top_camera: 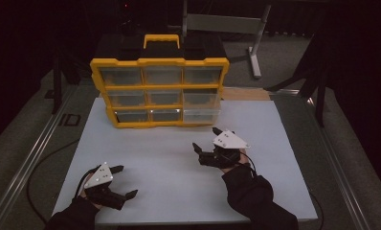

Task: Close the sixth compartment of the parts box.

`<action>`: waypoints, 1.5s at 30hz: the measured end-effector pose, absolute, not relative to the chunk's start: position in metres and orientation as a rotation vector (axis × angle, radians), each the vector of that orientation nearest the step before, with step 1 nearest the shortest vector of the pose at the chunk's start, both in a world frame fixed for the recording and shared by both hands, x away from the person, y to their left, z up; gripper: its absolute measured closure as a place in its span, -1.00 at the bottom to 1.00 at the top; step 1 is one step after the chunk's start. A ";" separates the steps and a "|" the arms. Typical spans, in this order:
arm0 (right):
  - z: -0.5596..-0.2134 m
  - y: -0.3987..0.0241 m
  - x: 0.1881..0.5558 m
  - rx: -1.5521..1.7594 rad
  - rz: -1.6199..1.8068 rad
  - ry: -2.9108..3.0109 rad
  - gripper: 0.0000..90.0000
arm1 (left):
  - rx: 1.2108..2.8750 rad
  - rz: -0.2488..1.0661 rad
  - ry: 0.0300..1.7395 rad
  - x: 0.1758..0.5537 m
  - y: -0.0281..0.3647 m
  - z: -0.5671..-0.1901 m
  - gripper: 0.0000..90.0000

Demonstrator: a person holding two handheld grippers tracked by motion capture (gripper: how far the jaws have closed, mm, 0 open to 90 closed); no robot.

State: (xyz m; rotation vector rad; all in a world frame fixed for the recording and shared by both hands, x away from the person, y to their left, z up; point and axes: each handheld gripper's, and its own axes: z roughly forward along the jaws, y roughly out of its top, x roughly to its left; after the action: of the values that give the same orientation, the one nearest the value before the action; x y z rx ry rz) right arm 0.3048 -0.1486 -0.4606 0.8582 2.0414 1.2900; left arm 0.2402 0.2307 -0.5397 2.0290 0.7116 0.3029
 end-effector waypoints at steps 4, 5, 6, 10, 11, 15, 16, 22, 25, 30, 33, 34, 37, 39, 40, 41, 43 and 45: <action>-0.465 -0.148 0.308 0.884 1.266 2.048 -0.38 | 2.030 0.301 0.712 0.240 0.230 -0.540 -1.00; -0.466 -0.148 0.309 0.895 1.259 2.054 -0.30 | 2.029 0.300 0.714 0.240 0.230 -0.540 -1.00; -0.467 -0.148 0.310 0.902 1.259 2.056 -0.26 | 2.029 0.301 0.714 0.240 0.231 -0.540 -1.00; -0.469 -0.148 0.312 0.913 1.240 2.058 -0.05 | 2.030 0.304 0.713 0.240 0.231 -0.540 -1.00; -0.469 -0.148 0.312 0.917 1.234 2.060 0.03 | 2.030 0.304 0.713 0.240 0.231 -0.540 -1.00; -0.469 -0.148 0.314 0.929 1.218 2.067 0.25 | 2.031 0.302 0.711 0.240 0.231 -0.540 -1.00; -0.469 -0.149 0.315 0.933 1.211 2.069 0.32 | 2.032 0.303 0.711 0.240 0.231 -0.540 -1.00; -0.466 -0.153 0.321 0.976 1.195 2.073 0.72 | 2.029 0.304 0.711 0.240 0.231 -0.540 -1.00; -0.464 -0.154 0.323 0.976 1.198 2.077 0.78 | 2.030 0.300 0.711 0.240 0.231 -0.540 -1.00; -0.457 -0.154 0.329 0.970 1.180 2.052 1.00 | 2.030 0.302 0.711 0.240 0.231 -0.540 -1.00; -0.454 -0.154 0.333 0.967 1.175 2.050 1.00 | 2.031 0.300 0.711 0.240 0.231 -0.540 -1.00; -0.454 -0.153 0.334 0.966 1.170 2.046 1.00 | 2.031 0.299 0.710 0.240 0.231 -0.540 -1.00; -0.452 -0.152 0.337 0.952 1.148 2.049 1.00 | 2.030 0.299 0.709 0.240 0.231 -0.540 -1.00; -0.452 -0.150 0.338 0.949 1.140 2.057 1.00 | 2.032 0.302 0.711 0.240 0.231 -0.540 -1.00; -0.452 -0.150 0.339 0.941 1.135 2.057 1.00 | 2.031 0.303 0.710 0.240 0.231 -0.540 -1.00; -0.452 -0.149 0.340 0.945 1.136 2.057 1.00 | 2.031 0.304 0.711 0.240 0.231 -0.540 -1.00; -0.452 -0.149 0.342 0.950 1.135 2.053 1.00 | 2.029 0.302 0.711 0.240 0.231 -0.540 -1.00; -0.453 -0.149 0.344 0.946 1.128 2.056 1.00 | 2.031 0.301 0.711 0.240 0.231 -0.541 -1.00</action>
State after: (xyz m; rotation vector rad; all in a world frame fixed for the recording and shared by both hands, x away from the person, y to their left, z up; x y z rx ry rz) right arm 0.3436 -0.1486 -0.4527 0.9459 2.0565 1.1277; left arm 0.2400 0.2307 -0.5406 2.0308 0.7108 0.3008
